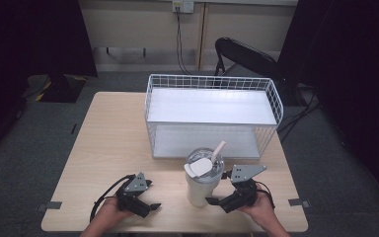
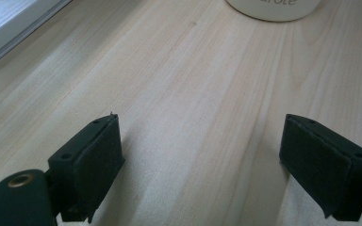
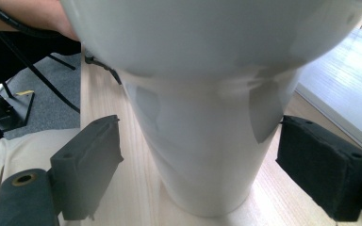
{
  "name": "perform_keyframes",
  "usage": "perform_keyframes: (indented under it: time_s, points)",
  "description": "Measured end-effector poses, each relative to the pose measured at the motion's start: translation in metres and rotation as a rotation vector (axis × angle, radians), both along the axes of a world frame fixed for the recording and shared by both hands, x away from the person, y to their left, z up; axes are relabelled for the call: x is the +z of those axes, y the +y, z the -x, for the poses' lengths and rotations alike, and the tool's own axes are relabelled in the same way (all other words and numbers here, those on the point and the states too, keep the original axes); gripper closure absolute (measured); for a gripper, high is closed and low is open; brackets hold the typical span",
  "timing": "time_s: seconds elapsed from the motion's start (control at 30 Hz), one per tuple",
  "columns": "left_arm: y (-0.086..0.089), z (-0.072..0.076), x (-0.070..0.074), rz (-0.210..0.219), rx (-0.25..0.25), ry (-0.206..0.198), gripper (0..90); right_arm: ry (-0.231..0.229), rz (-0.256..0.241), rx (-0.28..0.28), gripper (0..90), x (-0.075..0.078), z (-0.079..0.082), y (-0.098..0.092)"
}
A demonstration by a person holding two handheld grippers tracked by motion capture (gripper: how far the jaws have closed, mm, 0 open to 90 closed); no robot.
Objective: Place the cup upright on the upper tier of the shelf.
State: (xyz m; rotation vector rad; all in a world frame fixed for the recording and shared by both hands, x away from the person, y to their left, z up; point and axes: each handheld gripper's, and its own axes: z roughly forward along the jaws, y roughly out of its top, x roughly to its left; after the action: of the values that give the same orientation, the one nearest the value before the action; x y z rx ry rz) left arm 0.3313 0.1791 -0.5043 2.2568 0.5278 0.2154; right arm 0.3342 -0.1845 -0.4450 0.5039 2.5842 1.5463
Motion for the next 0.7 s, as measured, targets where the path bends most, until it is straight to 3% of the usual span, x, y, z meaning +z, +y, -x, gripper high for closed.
perform_keyframes:
  time_s: [0.27, 0.4, 0.7]
  points:
    - [0.0, 0.0, 0.0, 0.0, 0.0, 0.0, 13.1, -0.011, -0.003, 0.0, 13.7, 0.0001, -0.0022, 0.0024]
    - [0.0, 0.0, 0.0, 0.0, 0.0, 0.0, 13.1, 0.0, -0.039, -0.004, 13.7, -0.0008, -0.0056, 0.0038]
    - [0.0, 0.0, 0.0, 0.0, 0.0, 0.0, 13.1, -0.007, -0.064, -0.001, 11.8, -0.0019, -0.0076, 0.0065]
